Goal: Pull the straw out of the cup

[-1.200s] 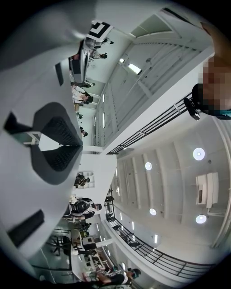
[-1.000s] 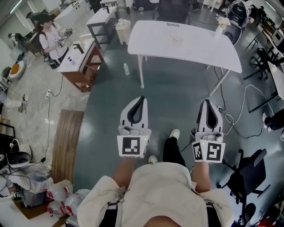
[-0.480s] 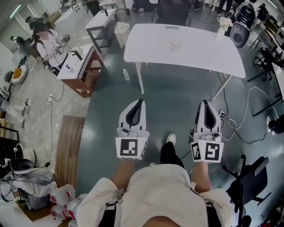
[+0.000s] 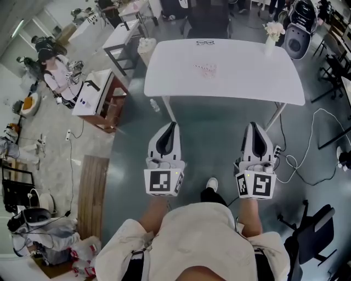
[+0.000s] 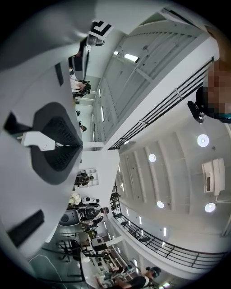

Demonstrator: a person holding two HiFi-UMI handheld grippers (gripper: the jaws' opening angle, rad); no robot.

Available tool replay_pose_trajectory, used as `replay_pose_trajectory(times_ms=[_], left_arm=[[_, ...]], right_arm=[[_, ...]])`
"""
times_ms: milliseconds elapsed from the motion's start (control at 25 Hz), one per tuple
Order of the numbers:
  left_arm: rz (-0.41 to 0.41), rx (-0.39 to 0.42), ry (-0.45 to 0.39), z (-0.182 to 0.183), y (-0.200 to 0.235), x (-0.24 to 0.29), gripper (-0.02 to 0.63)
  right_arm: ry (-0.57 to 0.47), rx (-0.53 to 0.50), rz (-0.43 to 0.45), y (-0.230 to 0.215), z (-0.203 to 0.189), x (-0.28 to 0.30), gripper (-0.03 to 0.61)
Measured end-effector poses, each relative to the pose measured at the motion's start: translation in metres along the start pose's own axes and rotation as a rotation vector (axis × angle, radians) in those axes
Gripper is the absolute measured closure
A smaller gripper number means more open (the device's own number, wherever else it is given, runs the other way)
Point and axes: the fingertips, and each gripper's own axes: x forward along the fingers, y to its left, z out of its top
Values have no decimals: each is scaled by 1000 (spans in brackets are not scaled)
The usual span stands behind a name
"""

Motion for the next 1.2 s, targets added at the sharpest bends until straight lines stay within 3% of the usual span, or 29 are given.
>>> replay_pose_trajectory(times_ms=[480,1200], left_arm=[[26,16,1,-3,-19,107,607],[28,-50,40,-68,55,226,607]], right_arm=[[6,27,21,-73,-21,80,575],[118,-10,63,-56,-92,222,575]])
